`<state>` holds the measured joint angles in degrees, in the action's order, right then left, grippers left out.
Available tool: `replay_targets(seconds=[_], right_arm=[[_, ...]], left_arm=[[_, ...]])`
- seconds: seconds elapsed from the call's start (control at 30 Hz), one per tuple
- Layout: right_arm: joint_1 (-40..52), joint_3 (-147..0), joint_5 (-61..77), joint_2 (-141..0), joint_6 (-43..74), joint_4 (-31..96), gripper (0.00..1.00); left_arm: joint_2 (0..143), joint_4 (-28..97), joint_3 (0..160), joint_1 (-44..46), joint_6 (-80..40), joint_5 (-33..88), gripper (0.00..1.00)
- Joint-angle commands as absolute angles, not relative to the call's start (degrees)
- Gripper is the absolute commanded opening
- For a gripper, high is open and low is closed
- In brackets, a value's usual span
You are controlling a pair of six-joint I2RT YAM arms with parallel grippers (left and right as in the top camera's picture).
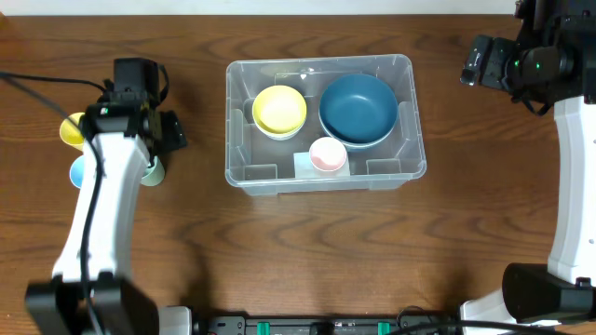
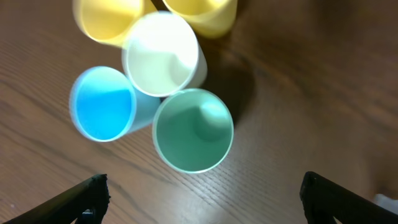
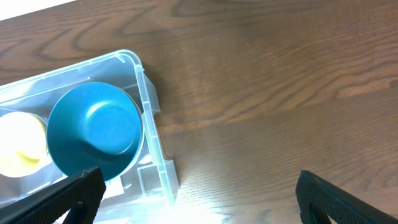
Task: Pack container
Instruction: 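Move the left gripper back and grasp the mint green cup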
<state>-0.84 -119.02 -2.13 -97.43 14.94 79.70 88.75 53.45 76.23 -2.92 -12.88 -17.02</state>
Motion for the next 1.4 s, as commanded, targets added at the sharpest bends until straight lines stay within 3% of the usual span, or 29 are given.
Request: replay_targets(seconds=[0.0, 0.4, 0.8, 1.03, 1.1, 1.37], right_arm=[[-1.1, -119.0, -2.1, -97.0, 15.8, 79.7, 0.99], [-1.1, -119.0, -2.1, -97.0, 15.8, 79.7, 0.99], [-1.1, -119.0, -2.1, -97.0, 15.8, 79.7, 0.99], [-1.1, -119.0, -2.1, -97.0, 15.8, 79.7, 0.99], [-1.1, -119.0, -2.1, -97.0, 15.8, 79.7, 0.99], [-1.1, -119.0, -2.1, -97.0, 15.8, 79.7, 0.99]], left_arm=[[93.5, 53.4, 76.6, -3.7, -10.1, -13.9, 0.99], [103.1, 52.7, 76.6, -3.9, -10.1, -12.0, 0.93], [107.9, 49.4, 76.6, -3.9, -10.1, -10.5, 0.62], [108.6, 49.4, 76.6, -3.9, -10.1, -10.5, 0.14], [108.6, 49.9, 76.6, -3.9, -10.1, -10.5, 0.07], [105.8, 55.8, 78.8, -3.9, -10.3, -10.5, 0.06]])
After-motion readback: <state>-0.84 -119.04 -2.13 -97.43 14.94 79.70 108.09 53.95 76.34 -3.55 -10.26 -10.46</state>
